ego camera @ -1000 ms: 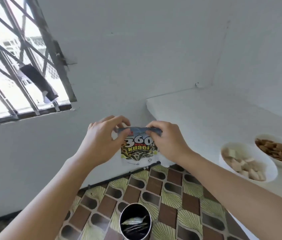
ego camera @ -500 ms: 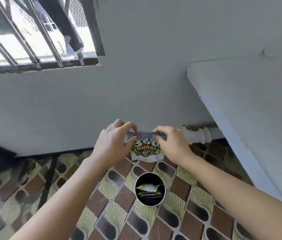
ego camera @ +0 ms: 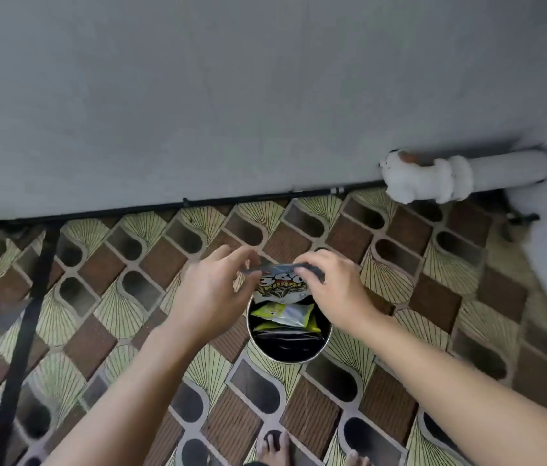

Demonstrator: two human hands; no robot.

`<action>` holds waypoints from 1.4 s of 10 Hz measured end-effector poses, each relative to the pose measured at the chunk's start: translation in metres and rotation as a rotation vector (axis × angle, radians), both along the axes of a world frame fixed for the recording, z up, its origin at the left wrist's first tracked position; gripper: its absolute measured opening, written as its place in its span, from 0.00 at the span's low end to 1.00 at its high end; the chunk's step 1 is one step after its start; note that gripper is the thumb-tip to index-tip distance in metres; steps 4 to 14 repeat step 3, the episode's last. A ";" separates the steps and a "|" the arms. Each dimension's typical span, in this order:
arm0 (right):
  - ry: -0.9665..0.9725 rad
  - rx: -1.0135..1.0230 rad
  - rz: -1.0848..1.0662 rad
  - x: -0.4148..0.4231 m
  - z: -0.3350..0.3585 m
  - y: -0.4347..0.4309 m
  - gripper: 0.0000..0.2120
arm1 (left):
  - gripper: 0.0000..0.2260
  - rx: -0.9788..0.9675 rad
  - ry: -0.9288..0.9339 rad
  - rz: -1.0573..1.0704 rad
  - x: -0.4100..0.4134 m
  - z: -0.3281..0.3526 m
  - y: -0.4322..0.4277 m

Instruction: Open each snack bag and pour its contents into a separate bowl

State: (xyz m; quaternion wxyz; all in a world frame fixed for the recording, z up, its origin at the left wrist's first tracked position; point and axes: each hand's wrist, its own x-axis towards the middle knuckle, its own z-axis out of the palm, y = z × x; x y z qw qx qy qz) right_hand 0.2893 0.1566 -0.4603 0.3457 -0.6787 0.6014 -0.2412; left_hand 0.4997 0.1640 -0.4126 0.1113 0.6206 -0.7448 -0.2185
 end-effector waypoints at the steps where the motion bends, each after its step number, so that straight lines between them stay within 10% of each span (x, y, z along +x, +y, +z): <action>1: -0.011 0.054 -0.014 -0.004 -0.071 0.007 0.06 | 0.07 0.040 -0.005 0.009 -0.005 -0.063 0.007; 14: 0.078 0.190 -0.010 -0.021 -0.129 0.021 0.13 | 0.06 0.086 -0.034 -0.057 -0.023 -0.116 0.020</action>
